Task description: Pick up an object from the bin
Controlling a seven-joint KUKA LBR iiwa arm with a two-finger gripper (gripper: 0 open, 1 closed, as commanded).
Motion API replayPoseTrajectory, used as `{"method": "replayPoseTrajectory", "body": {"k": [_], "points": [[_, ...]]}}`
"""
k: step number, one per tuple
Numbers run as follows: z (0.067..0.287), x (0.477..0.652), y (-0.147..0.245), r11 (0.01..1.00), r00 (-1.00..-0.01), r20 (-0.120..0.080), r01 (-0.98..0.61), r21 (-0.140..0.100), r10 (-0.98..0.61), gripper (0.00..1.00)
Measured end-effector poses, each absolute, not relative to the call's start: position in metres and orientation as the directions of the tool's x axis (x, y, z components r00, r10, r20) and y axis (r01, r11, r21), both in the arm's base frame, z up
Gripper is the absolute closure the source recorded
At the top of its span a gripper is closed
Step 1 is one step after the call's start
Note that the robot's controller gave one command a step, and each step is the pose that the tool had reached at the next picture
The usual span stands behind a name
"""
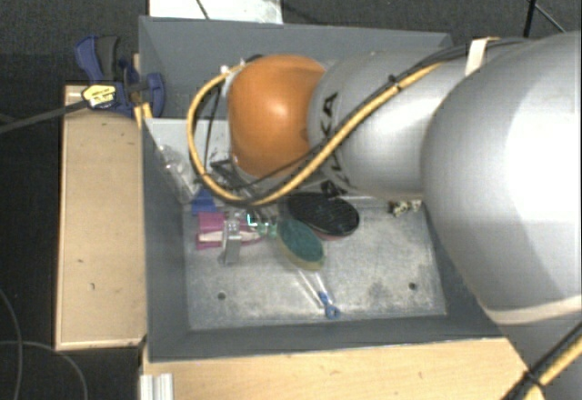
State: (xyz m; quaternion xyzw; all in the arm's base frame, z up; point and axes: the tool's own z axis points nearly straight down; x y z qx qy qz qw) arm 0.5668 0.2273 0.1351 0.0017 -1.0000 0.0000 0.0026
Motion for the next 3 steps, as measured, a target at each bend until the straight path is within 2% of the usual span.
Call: {"method": "replayPoseTrajectory", "body": {"k": [1, 2, 3], "points": [[0.068, 0.588, 0.185, 0.977, -0.977, 0.002, -0.212, -0.001, -0.212, 0.0], [0.071, 0.588, 0.187, 0.978, -0.978, -0.001, -0.207, 0.001, -0.207, 1.0], [0.226, 0.548, 0.212, 0.977, -0.977, -0.009, -0.211, 0.002, -0.211, 1.0]]}}
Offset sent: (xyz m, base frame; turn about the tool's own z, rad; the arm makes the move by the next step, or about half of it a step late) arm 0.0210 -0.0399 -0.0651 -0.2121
